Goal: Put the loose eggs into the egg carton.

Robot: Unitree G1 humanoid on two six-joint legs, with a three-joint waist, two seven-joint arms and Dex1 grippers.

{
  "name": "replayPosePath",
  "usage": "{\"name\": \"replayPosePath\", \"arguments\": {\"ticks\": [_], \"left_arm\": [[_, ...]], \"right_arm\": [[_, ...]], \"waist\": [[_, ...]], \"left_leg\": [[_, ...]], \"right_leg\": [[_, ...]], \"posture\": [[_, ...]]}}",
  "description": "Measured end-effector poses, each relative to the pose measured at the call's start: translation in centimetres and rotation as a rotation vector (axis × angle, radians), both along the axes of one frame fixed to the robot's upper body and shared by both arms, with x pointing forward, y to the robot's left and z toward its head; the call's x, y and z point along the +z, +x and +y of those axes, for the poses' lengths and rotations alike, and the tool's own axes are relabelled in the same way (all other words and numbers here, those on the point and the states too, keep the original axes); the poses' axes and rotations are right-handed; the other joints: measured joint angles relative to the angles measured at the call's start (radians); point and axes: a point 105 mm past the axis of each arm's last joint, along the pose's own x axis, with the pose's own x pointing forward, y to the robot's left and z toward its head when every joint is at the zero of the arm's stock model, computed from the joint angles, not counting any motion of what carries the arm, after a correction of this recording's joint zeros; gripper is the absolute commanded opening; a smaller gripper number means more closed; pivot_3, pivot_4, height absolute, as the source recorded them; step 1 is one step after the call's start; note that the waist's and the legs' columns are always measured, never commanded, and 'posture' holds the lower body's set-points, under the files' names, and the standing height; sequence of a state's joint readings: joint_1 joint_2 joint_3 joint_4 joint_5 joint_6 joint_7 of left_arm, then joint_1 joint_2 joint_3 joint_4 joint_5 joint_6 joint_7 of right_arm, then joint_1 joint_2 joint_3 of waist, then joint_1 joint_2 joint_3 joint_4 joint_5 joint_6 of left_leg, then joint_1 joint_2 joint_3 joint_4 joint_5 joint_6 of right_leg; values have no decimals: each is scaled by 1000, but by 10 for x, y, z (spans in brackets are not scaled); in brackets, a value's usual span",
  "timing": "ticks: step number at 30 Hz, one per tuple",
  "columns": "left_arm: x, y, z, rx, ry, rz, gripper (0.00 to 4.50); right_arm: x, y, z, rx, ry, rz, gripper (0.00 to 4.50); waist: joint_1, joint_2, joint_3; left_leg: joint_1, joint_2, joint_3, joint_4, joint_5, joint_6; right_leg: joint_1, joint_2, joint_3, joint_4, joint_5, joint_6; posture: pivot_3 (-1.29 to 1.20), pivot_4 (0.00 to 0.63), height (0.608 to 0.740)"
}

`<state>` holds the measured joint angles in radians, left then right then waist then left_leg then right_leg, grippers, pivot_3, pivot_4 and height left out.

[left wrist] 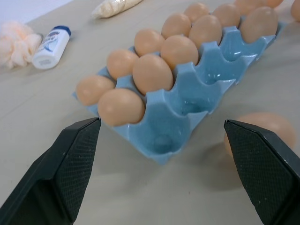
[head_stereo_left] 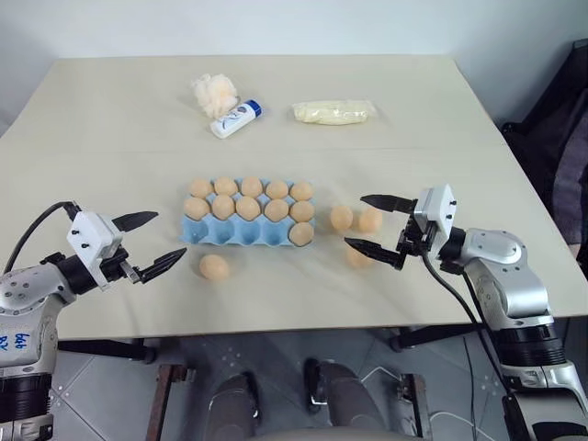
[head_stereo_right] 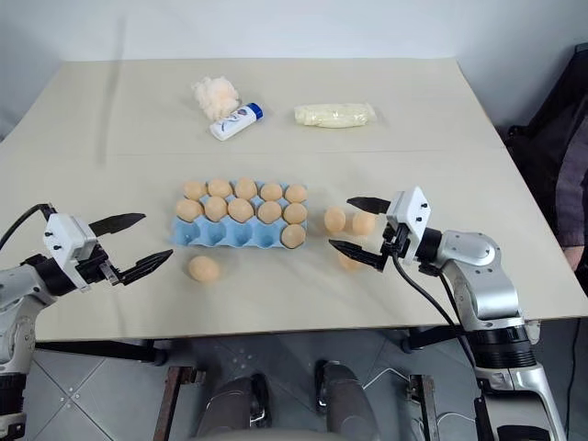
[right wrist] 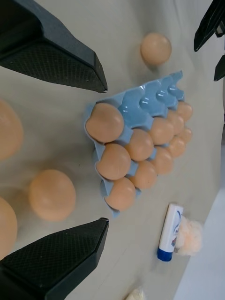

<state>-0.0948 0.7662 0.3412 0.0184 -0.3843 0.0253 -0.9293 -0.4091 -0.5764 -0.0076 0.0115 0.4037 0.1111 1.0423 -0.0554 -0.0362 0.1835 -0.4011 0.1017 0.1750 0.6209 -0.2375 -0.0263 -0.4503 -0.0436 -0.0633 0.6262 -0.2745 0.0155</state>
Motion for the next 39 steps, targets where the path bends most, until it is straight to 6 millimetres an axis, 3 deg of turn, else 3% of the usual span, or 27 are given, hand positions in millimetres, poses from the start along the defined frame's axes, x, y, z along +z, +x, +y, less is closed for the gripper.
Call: {"name": "replayPosePath", "arguments": {"ticks": [6,11,15,20,25,29,32,37,39], "left_arm": [[-4,-1,-13,-73,1,22,4484],[-19,-13,-44,-268,48,95,4484],[-24,-17,-55,-348,60,120,4484],[-26,-19,-60,-393,80,116,4484],[-26,-19,-59,-396,88,110,4484],[-27,-20,-59,-395,88,113,4484],[-30,-22,-57,-386,88,123,4500],[-28,-27,-58,-369,95,106,4500],[-25,-28,-57,-351,90,91,4500]], "right_arm": [[-2,-6,-9,-19,-17,2,4500],[-19,-29,-30,-6,-134,62,4500],[-36,-35,-37,-4,-185,84,4500],[-33,-29,-18,29,-149,57,4500],[-55,-15,3,48,-126,115,4500],[-58,-6,14,67,-138,111,4500],[-65,-5,14,71,-168,118,3888],[-77,-4,13,70,-167,154,2181],[-77,-4,17,79,-153,151,1757]], "waist": [[3,0,0],[21,0,0],[18,0,0],[10,0,0],[5,1,0],[2,1,0],[2,1,0],[0,1,0],[-1,1,0]], "left_leg": [[0,-1,0,0,0,-1],[0,-2,0,2,-1,0],[0,-1,-1,4,-1,-1],[0,-1,-1,7,-1,-1],[0,-1,-1,7,-1,0],[0,-1,-2,7,-1,0],[0,-1,-2,7,-1,0],[0,-1,-2,7,-1,0],[0,-1,-2,8,-1,0]], "right_leg": [[0,1,-1,1,0,0],[0,1,-1,0,-1,0],[0,3,-1,0,-1,-1],[2,3,0,1,-1,-1],[2,2,0,1,-1,0],[2,2,0,2,-1,0],[2,3,-1,2,-1,-1],[2,2,0,3,-1,0],[2,2,0,3,-1,0]], "posture": [[0,150,740],[0,150,740],[0,150,740],[0,150,740],[0,150,740],[0,150,740],[0,150,740],[0,150,740],[0,150,740]]}}
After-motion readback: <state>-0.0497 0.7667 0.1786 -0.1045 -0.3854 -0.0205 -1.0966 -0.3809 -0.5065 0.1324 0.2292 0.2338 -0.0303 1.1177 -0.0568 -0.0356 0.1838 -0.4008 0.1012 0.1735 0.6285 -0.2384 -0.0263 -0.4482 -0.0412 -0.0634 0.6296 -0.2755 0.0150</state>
